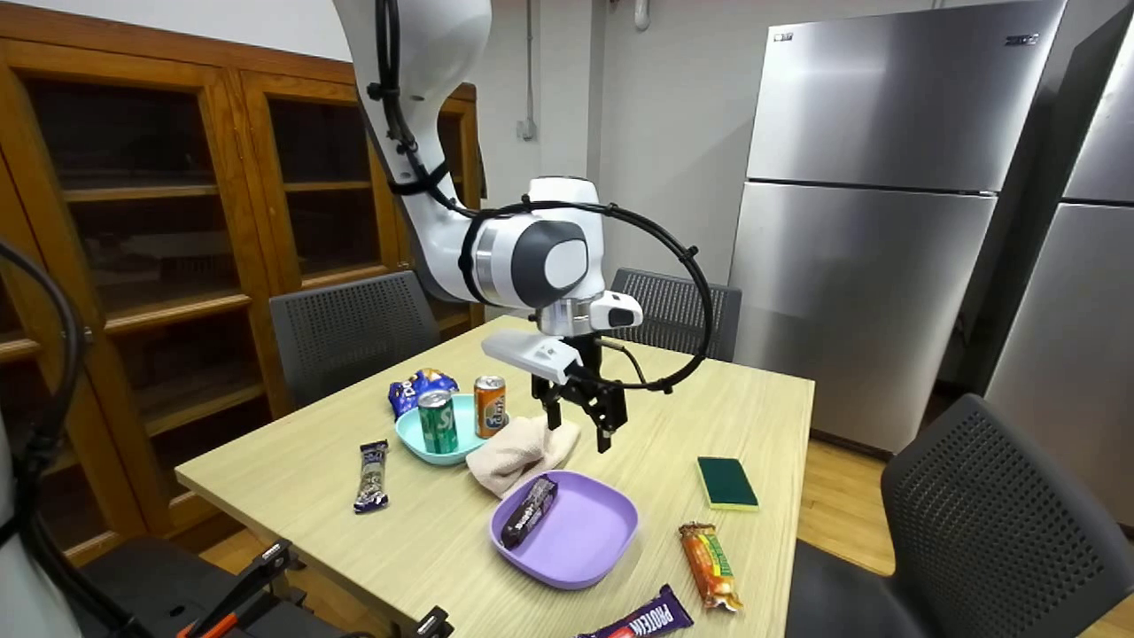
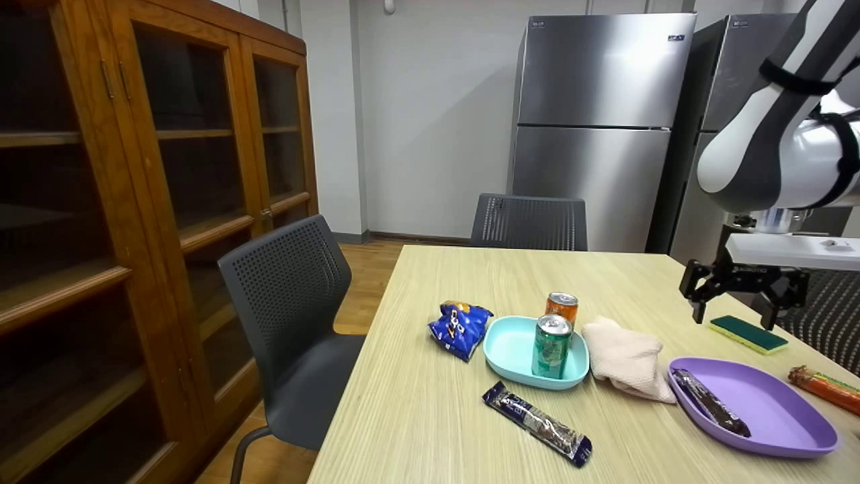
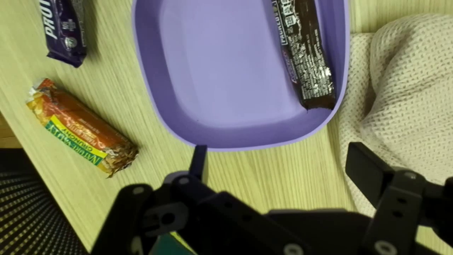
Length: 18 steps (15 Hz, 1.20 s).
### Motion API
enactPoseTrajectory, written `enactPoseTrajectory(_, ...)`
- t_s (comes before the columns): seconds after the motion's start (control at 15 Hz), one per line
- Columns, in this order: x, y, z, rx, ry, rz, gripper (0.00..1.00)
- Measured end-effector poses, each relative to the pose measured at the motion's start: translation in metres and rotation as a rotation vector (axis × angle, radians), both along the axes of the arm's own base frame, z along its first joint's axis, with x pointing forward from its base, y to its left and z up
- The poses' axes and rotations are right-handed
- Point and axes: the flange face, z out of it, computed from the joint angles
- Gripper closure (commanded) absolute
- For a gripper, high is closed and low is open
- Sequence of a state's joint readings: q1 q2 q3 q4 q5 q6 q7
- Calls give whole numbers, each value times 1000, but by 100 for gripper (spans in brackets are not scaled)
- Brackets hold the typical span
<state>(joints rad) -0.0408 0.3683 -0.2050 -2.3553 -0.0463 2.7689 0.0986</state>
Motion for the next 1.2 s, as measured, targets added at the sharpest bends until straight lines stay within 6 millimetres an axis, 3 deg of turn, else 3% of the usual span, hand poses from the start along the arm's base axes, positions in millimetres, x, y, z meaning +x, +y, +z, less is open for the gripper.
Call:
enactPoseTrajectory(0.33, -6, -32, 4, -33, 35, 15, 0)
enactPoseTrajectory(0.67, -12, -67, 6, -49, 81, 165, 0)
enactPoseTrajectory(1.0, -6, -102, 3, -43, 121, 324, 0)
enactPoseTrajectory(1.2, 1, -111, -2, -44, 132, 341, 0)
